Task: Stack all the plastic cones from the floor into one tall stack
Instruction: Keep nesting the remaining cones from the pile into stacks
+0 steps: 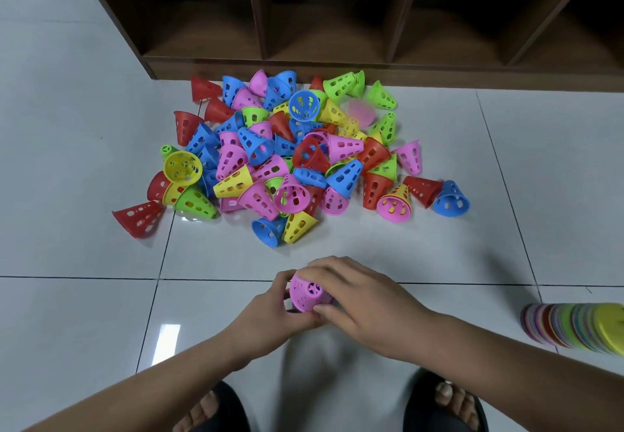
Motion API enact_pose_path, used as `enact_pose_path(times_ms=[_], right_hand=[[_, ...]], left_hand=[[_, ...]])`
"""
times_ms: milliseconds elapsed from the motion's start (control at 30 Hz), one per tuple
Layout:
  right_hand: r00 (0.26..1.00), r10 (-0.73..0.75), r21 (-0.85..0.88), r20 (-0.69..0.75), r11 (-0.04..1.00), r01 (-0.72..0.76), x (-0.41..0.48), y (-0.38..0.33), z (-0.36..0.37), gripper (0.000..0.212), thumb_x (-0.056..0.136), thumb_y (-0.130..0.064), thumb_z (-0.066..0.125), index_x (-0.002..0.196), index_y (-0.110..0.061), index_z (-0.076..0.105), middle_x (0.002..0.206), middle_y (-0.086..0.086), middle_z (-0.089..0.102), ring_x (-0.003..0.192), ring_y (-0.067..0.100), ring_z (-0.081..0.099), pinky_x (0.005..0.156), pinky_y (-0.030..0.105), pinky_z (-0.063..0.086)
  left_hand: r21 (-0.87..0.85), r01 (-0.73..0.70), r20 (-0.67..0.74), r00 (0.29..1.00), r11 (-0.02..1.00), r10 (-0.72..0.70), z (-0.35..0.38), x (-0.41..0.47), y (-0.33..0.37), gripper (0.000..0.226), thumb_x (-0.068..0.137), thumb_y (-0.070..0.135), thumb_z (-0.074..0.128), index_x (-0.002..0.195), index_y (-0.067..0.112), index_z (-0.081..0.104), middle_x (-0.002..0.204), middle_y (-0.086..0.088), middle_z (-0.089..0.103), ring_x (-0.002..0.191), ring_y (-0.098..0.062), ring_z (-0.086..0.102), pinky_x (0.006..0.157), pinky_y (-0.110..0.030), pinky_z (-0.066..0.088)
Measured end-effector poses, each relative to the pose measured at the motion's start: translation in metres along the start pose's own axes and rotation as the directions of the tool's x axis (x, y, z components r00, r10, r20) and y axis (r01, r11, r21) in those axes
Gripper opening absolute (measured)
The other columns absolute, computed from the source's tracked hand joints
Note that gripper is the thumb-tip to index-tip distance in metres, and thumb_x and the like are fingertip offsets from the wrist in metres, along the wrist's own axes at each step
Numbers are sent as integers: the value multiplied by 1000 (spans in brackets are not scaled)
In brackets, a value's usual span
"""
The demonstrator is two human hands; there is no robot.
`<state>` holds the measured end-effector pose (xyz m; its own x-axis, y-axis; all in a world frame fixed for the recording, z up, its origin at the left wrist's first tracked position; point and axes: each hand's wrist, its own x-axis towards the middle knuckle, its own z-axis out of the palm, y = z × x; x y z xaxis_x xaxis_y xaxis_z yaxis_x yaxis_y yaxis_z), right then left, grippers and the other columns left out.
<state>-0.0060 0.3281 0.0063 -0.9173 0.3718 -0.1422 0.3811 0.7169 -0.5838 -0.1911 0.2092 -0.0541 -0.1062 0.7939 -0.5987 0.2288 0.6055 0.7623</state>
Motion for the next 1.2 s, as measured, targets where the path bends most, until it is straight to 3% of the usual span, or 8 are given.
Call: enact_pose_path(times_ms=[233,400,533,667,833,1033,1133,1200], right_hand=[[993,105,-100,46,990,-100,-15,32,-21,53,87,-40,73,133,-33,47,130,-11,54,116,17,56,89,39,53],[971,239,-165,24,959,-232,-43,59,-38,50,81,-36,73,123,-30,47,115,-5,55,100,24,59,79,44,55],[951,309,-268,-6,916,-299,-67,76,-50,50,81,-36,68,126,-31,49,115,-2,54,95,29,62,77,42,55],[923,382,-295,-34,879,-375,-79,87,-67,48,85,-34,69,132,-32,58,123,0,56,93,29,67,77,36,53],[952,304,-413,30,871,-265,-71,71,-59,44,89,-26,69,131,-27,56,126,5,55,97,34,64,78,44,56],[953,295,-545,74,812,-209,-56,77,-59,42,83,-16,77,118,-24,55,108,5,57,77,35,65,62,39,50],[934,353,-561,60,785,-261,-58,83,-65,41,83,-9,76,115,-23,55,103,5,51,70,35,63,56,38,41],[919,395,-557,17,767,-319,-63,90,-72,39,84,-8,72,116,-22,55,98,4,43,67,35,58,57,39,45]], left_hand=[[-186,-9,109,994,983,30,35,16,24,79,84,34,92,147,43,46,136,19,66,110,0,74,84,-12,55],[-252,-17,231,970,968,77,64,37,36,80,89,21,88,151,47,46,149,19,60,127,-4,67,106,-31,56],[-215,-29,276,957,976,90,75,54,42,74,88,29,88,148,49,51,149,22,59,134,0,60,116,-33,50],[-158,-55,231,969,986,91,79,59,42,53,93,25,84,137,43,60,137,25,67,130,6,60,111,-22,49],[-107,-17,209,977,994,39,78,56,34,50,96,23,80,138,41,59,139,18,65,128,1,63,109,-28,52],[-29,-13,163,987,999,17,75,56,24,33,99,23,76,128,37,68,127,15,73,115,0,70,101,-25,54],[19,-22,139,990,1000,19,70,57,16,20,101,21,73,118,30,73,116,13,78,110,-10,73,96,-25,56],[52,-33,129,991,998,26,68,58,13,16,101,21,72,116,28,74,112,12,79,108,-12,72,96,-29,56]])
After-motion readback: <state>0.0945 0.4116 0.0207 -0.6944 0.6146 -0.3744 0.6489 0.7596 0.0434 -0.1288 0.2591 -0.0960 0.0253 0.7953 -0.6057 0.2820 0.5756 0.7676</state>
